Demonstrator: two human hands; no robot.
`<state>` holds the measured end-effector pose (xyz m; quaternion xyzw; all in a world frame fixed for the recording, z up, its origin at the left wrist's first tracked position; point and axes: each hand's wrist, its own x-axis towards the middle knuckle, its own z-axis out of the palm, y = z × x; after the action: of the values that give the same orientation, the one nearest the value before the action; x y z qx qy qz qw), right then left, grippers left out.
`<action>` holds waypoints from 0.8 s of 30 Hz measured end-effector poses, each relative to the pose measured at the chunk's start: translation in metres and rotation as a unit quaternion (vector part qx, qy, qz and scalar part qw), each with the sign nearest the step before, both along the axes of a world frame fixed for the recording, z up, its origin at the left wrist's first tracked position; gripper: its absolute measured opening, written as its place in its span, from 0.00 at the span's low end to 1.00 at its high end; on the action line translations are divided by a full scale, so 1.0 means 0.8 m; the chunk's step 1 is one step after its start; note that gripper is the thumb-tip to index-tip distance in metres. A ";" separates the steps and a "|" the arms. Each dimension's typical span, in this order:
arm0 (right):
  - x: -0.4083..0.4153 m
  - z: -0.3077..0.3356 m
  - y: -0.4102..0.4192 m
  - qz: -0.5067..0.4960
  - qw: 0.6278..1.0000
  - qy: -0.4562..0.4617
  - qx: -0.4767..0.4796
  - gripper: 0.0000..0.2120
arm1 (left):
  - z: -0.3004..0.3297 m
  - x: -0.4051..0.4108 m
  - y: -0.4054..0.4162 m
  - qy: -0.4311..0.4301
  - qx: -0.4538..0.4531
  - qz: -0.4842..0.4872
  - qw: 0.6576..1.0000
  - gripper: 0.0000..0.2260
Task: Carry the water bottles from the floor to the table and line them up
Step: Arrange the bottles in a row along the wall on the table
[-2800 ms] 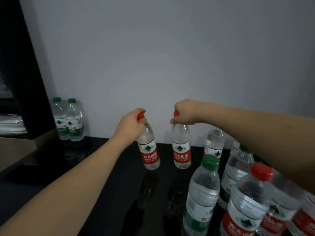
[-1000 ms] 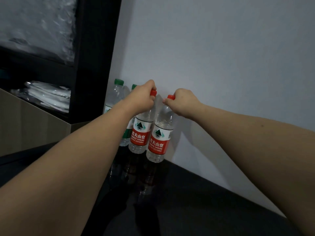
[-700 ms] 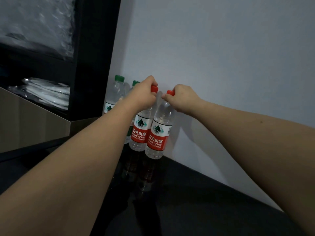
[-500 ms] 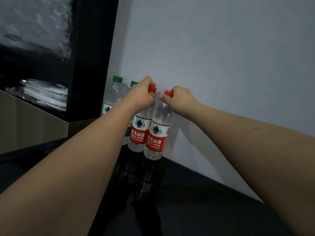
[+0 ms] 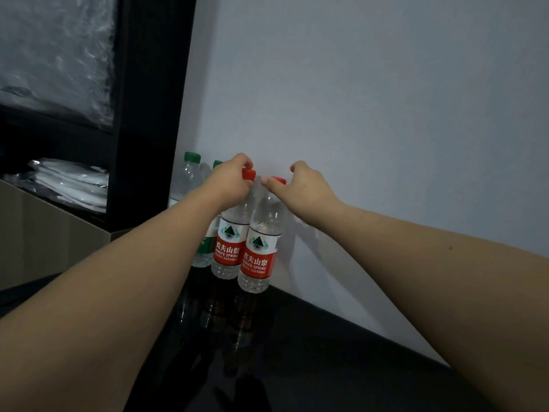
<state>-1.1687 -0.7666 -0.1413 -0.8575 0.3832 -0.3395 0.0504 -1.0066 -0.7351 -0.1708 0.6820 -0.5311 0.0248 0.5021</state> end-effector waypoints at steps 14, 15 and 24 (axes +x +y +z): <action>-0.233 0.116 0.206 -0.059 0.987 0.143 0.041 0.30 | 0.116 -0.189 0.214 -0.060 -0.031 -0.020 0.998 0.19; -0.253 0.126 0.230 -0.067 0.986 0.148 0.039 0.30 | 0.124 -0.212 0.236 -0.071 -0.028 -0.034 0.996 0.19; -0.458 0.180 0.417 -0.137 0.980 0.141 0.005 0.24 | 0.183 -0.389 0.407 -0.174 -0.033 -0.126 0.976 0.19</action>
<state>-1.5353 -0.4333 0.0024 -0.8362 0.5017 -0.2166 -0.0468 -1.3179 -0.4098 -0.0240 0.5779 -0.6912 0.0966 0.4230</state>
